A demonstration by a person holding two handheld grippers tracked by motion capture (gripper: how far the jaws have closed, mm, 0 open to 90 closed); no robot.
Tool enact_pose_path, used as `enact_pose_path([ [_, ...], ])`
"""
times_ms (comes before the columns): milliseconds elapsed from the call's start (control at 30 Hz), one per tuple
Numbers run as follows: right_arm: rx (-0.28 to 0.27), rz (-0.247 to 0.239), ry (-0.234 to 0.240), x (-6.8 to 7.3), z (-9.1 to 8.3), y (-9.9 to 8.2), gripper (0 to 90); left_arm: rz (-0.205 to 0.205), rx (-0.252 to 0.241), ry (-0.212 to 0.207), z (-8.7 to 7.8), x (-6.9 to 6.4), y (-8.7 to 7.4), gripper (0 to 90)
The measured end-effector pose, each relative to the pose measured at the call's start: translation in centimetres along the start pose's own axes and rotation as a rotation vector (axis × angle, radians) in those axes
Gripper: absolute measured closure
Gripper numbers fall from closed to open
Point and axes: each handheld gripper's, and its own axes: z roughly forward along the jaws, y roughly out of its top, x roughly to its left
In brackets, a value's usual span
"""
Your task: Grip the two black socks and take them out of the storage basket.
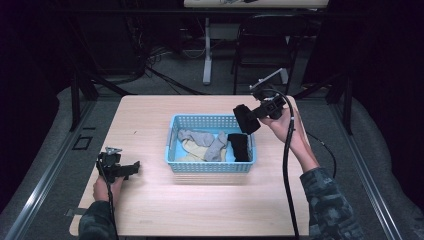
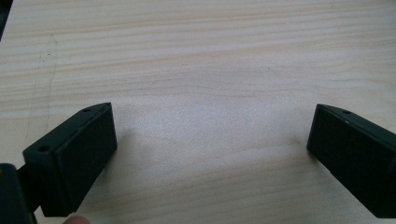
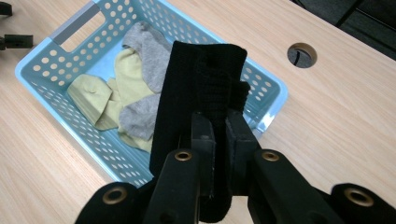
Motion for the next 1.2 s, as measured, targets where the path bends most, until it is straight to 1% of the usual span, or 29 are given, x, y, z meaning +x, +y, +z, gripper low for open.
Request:
enact_pose_path([
  [67,0.006,-0.001,-0.007,-0.2,-0.2,-0.1,84.5,0.0,0.0,0.0,0.0,0.0,0.0,1.5],
  [133,0.0,0.017,-0.011,-0.6,-0.4,-0.5,84.6,0.0,0.0,0.0,0.0,0.0,0.0,1.5],
  [167,0.002,0.019,-0.016,-0.9,-0.5,-0.7,84.6,0.0,0.0,0.0,0.0,0.0,0.0,1.5],
  [200,0.002,0.03,-0.02,-1.4,-0.8,-1.2,84.6,0.0,0.0,0.0,0.0,0.0,0.0,1.5],
  [233,0.002,0.03,-0.02,-1.4,-0.8,-1.2,84.6,0.0,0.0,0.0,0.0,0.0,0.0,1.5],
  [333,0.0,0.048,-0.03,-2.2,-1.0,-1.9,84.6,0.0,0.0,0.0,0.0,0.0,0.0,1.5],
  [367,0.005,0.056,-0.035,-2.7,-1.1,-2.3,84.6,0.0,0.0,0.0,0.0,0.0,0.0,1.5],
  [467,0.006,0.066,-0.042,-3.2,-1.2,-2.8,84.6,0.0,0.0,0.0,0.0,0.0,0.0,1.5],
  [600,0.01,0.091,-0.053,-4.2,-1.3,-3.8,84.6,0.0,0.0,0.0,0.0,0.0,0.0,1.5],
  [633,0.02,0.096,-0.064,-4.6,-1.3,-4.1,84.6,0.0,0.0,0.0,0.0,0.0,0.0,1.5],
  [700,0.025,0.105,-0.074,-5.0,-1.4,-4.5,84.6,0.0,0.0,0.0,0.0,0.0,0.0,1.5],
  [733,0.028,0.118,-0.08,-5.5,-1.3,-5.1,84.6,0.0,0.0,0.0,0.0,0.0,0.0,1.5],
  [767,0.028,0.118,-0.08,-5.5,-1.3,-5.1,84.6,0.0,0.0,0.0,0.0,0.0,0.0,1.5],
  [800,0.044,0.116,-0.088,-5.7,-1.3,-5.3,84.6,0.0,0.0,0.0,0.0,0.0,0.0,1.5],
  [867,0.043,0.131,-0.094,-6.1,-1.2,-5.7,84.6,0.0,0.0,0.0,0.0,0.0,0.0,1.5],
  [900,0.059,0.134,-0.101,-6.4,-1.2,-6.0,84.6,0.0,0.0,0.0,0.0,0.0,0.0,1.5],
  [933,0.06,0.141,-0.104,-6.6,-1.1,-6.2,84.6,0.0,0.0,0.0,0.0,0.0,0.0,1.5],
  [967,0.073,0.145,-0.112,-6.7,-0.9,-6.4,84.6,0.0,0.0,0.0,0.0,0.0,0.0,1.5],
  [1000,0.078,0.143,-0.116,-6.9,-0.7,-6.7,84.6,0.0,0.0,0.0,0.0,0.0,0.0,1.5],
  [1033,0.11,0.15,-0.129,-7.2,-0.3,-7.1,84.6,0.0,0.0,0.0,0.0,0.0,0.0,1.5],
  [1100,0.116,0.152,-0.128,-7.4,0.0,-7.3,84.6,0.0,0.0,0.0,0.0,0.0,0.0,1.5],
  [1200,0.152,0.16,-0.134,-7.8,1.1,-8.1,84.6,0.0,0.0,0.0,0.0,0.0,0.0,1.5],
])
